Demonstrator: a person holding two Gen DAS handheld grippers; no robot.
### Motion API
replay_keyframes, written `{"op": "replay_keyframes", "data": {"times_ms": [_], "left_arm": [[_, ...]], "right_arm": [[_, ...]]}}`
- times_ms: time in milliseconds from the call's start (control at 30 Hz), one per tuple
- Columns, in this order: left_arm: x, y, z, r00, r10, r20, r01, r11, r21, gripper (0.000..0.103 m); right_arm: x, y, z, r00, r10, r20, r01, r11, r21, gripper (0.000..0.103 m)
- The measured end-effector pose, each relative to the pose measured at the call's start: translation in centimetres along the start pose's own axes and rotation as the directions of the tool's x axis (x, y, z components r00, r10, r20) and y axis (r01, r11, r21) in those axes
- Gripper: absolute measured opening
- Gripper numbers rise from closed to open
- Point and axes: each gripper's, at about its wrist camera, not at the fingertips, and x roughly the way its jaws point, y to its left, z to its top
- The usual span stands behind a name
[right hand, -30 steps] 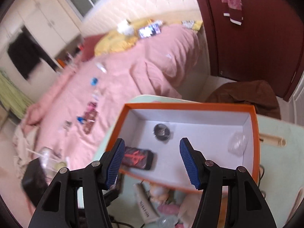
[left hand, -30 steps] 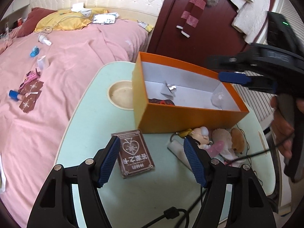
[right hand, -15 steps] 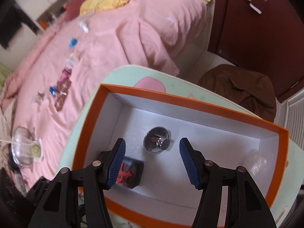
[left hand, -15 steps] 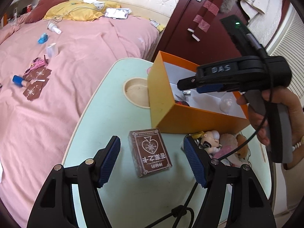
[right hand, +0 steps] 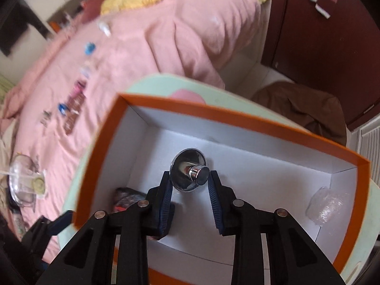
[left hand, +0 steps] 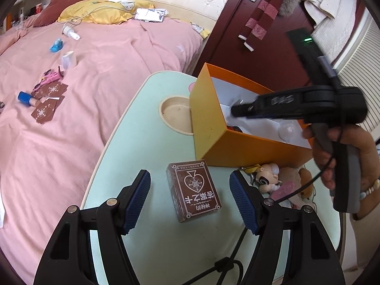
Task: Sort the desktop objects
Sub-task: 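Reach the right tool into the box and grasp the silver metal knob, then set the silver knob on the table by the tube, open right tool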
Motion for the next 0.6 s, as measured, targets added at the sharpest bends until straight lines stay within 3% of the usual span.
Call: {"op": "replay_keyframes", "data": {"times_ms": [167, 367, 467, 600], "left_arm": [[-0.2, -0.3, 0.1, 1.000, -0.002, 0.002, 0.001, 1.000, 0.010, 0.070], [-0.1, -1.0, 0.0, 1.000, 0.000, -0.004, 0.001, 1.000, 0.024, 0.070], [0.0, -1.5, 0.1, 1.000, 0.003, -0.014, -0.002, 0.999, 0.038, 0.070], [0.0, -2.4, 0.3, 1.000, 0.009, -0.016, -0.008, 0.998, 0.066, 0.070]], "right_arm": [[-4.7, -0.5, -1.9, 0.987, 0.090, 0.131, -0.090, 0.996, -0.011, 0.029], [-8.7, -0.8, -5.8, 0.961, 0.154, 0.229, -0.156, 0.988, -0.008, 0.030], [-9.3, -1.0, -8.2, 0.957, 0.180, 0.228, -0.185, 0.983, -0.002, 0.030], [-8.7, -1.0, -10.9, 0.968, 0.168, 0.187, -0.173, 0.985, 0.007, 0.030]]}}
